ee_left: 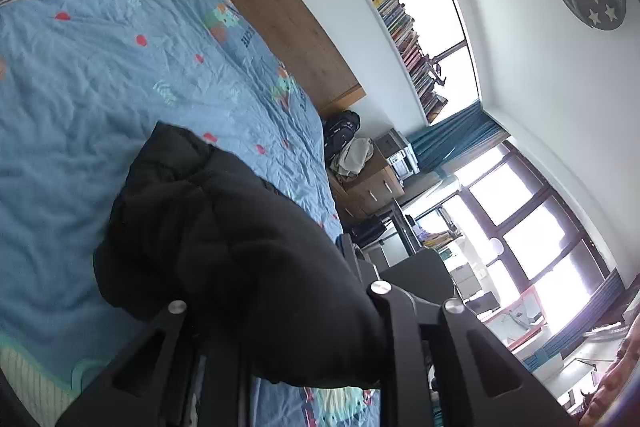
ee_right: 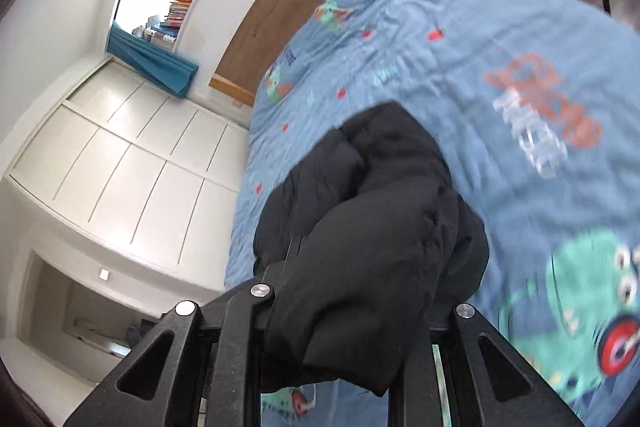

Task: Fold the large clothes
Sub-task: 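Lift the folded coat bundle off the duvet with both tools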

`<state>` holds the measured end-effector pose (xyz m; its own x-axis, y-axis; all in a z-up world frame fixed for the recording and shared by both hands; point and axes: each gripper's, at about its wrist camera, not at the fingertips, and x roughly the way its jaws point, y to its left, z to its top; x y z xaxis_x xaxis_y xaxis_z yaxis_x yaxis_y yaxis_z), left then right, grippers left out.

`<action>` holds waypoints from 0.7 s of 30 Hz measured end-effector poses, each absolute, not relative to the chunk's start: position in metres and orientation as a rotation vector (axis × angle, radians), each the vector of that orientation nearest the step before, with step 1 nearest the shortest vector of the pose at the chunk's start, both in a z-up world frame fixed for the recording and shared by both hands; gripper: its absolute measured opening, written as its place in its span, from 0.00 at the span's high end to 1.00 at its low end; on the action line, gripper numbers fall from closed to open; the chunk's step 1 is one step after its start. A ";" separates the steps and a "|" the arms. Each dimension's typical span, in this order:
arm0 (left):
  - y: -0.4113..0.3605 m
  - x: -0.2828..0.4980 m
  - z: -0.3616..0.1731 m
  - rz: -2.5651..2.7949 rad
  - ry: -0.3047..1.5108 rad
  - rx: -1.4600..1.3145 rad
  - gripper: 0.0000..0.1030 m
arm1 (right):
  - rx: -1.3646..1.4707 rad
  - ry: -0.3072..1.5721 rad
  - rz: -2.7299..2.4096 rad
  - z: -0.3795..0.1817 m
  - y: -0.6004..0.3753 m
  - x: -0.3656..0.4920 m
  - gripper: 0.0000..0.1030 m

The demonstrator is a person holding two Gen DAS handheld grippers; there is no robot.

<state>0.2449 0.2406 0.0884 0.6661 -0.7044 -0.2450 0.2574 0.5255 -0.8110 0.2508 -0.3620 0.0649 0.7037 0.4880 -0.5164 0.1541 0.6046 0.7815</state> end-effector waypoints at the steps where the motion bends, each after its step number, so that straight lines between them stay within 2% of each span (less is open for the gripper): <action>1: 0.241 0.266 0.095 -0.616 0.603 -0.839 0.82 | 0.914 0.789 0.210 0.074 -0.364 0.265 0.80; 7: 0.245 0.379 0.108 -0.528 0.674 -0.869 0.82 | 0.919 0.806 0.126 0.095 -0.372 0.359 0.81; 11: 0.238 0.452 0.091 -0.448 0.760 -0.868 0.82 | 0.916 0.859 0.054 0.079 -0.374 0.426 0.80; 16: 0.223 0.538 0.025 -0.333 0.911 -0.879 0.81 | 0.949 0.963 -0.040 0.021 -0.378 0.488 0.79; 21: 0.204 0.591 -0.044 -0.281 1.033 -0.871 0.78 | 0.972 1.075 -0.114 -0.038 -0.378 0.524 0.78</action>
<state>0.5908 0.2044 -0.0443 0.5121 -0.5831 -0.6306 -0.1831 0.6432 -0.7435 0.5244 -0.3783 -0.0376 0.5115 0.3588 -0.7808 0.5149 0.5995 0.6128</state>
